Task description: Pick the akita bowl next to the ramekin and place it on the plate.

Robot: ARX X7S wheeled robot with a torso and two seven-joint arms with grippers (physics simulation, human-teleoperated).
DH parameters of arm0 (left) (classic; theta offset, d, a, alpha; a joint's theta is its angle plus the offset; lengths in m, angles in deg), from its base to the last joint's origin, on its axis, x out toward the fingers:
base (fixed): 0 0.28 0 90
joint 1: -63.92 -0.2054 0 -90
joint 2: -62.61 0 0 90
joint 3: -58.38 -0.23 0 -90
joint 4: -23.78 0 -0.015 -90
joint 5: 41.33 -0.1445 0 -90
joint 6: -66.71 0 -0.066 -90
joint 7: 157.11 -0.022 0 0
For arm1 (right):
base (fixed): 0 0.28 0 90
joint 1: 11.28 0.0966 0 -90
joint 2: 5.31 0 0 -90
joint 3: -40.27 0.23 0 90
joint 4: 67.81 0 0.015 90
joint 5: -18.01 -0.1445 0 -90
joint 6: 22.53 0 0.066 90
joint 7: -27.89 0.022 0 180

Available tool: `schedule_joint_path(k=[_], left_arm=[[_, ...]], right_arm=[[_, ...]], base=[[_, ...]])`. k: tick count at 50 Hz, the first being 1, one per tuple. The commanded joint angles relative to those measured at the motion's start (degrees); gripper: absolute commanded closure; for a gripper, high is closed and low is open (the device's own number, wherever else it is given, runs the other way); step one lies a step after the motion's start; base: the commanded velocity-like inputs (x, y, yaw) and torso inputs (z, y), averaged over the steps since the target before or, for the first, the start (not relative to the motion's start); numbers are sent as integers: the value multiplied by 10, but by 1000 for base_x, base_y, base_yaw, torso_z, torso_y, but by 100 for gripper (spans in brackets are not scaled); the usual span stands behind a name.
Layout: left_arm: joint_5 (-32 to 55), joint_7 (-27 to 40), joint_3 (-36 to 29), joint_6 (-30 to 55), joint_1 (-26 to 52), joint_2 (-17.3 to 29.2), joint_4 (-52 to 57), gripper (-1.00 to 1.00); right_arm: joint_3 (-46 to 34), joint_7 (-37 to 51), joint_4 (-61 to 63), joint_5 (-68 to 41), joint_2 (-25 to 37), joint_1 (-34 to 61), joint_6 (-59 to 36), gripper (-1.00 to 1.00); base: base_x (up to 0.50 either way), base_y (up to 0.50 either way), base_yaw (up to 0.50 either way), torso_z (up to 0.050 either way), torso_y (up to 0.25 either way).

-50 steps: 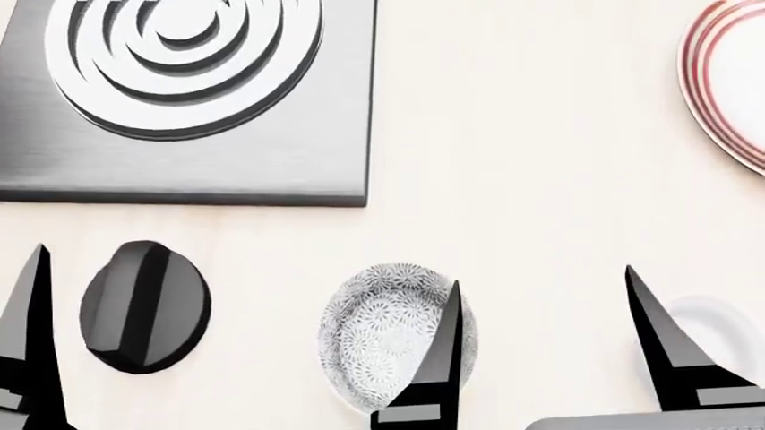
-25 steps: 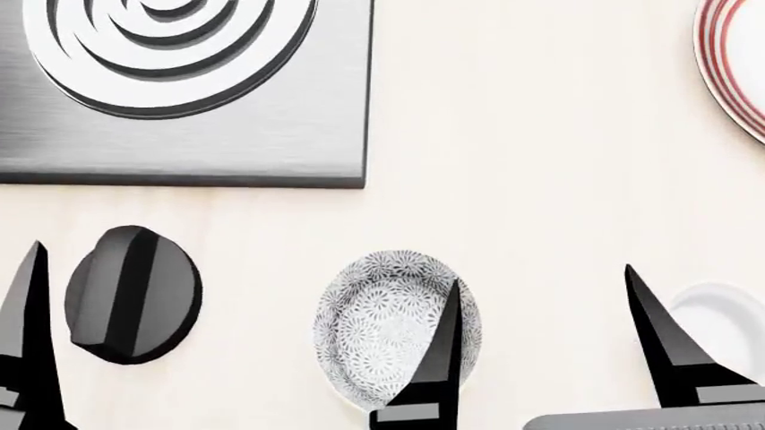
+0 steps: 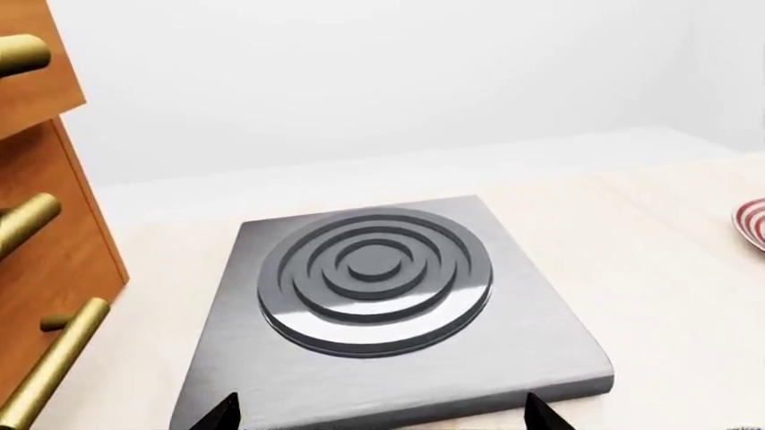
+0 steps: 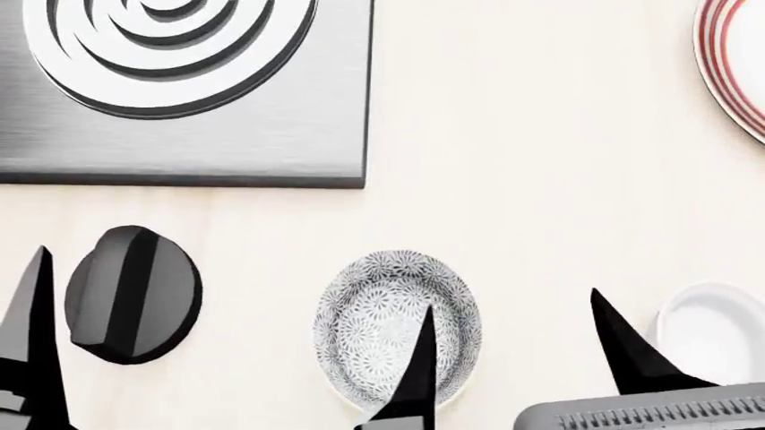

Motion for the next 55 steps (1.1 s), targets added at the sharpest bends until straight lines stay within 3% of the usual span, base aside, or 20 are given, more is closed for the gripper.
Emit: schedule_joint_path(k=[1, 26, 55], left_arm=[[-4, 1, -4, 1, -1, -3, -1, -100], [-7, 3, -9, -1, -3, -2, 1, -100], [-5, 3, -13, -2, 4, -3, -2, -100]], right_arm=[[-7, -36, -7, -44, 5, 2, 43, -100], [4, -116, -37, -119, 18, -16, 132, -100], [4, -153, -81, -134, 15, -41, 160, -100]], base=[[0, 0, 0, 0, 0], [0, 0, 0, 0, 0], [0, 0, 0, 0, 0]])
